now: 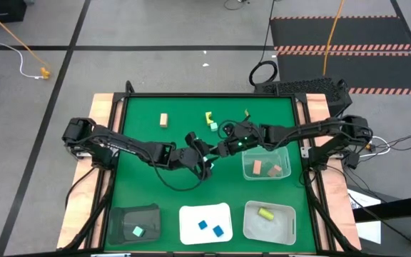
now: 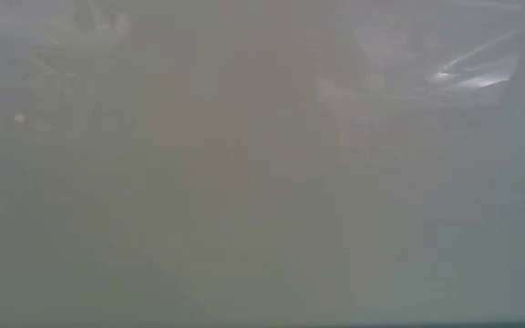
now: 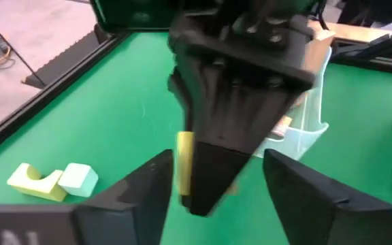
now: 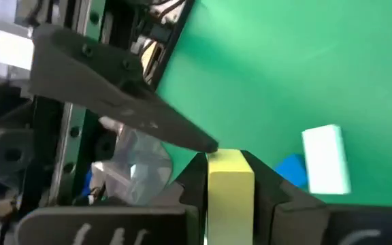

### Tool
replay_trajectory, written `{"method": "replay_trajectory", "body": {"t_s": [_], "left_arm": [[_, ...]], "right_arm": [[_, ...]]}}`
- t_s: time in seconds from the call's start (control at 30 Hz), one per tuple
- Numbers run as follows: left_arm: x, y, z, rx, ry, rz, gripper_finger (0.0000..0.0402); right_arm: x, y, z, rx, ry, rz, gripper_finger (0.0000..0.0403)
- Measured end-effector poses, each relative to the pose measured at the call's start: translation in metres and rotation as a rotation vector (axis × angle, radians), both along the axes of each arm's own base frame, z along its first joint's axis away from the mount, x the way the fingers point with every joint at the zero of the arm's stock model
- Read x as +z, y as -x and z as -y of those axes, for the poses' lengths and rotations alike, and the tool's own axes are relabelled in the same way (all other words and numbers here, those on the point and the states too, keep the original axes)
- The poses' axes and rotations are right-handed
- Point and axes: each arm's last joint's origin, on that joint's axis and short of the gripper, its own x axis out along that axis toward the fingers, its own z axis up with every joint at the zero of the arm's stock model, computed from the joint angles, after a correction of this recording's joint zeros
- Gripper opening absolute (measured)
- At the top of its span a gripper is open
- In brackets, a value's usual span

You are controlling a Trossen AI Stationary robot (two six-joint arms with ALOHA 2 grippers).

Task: Sort & place blocks by color
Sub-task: Put the bottom green block into the gray bin

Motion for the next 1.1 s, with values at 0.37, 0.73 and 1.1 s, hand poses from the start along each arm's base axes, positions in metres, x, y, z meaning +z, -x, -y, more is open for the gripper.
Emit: {"method": "replay_trajectory", "body": {"t_s": [0.37,0.73,1.1], "left_arm": [[-0.012,0.008,-0.001,0.152,0.243,-0.047,0.0277],[-0.024,0.018,-0.001,0.212,0.316,-0.167,0.0243],[-0.025,0.019,0.003,0.238,0.468,-0.159,0.0223]], "right_arm": [[0.044,0.049,-0.008,0.083,0.139,-0.019,0.0041],[0.046,0.112,-0.081,0.605,0.305,-0.229,0.0050],[0.012,0.134,-0.153,0.979,0.390,-0.161,0.0048]]}}
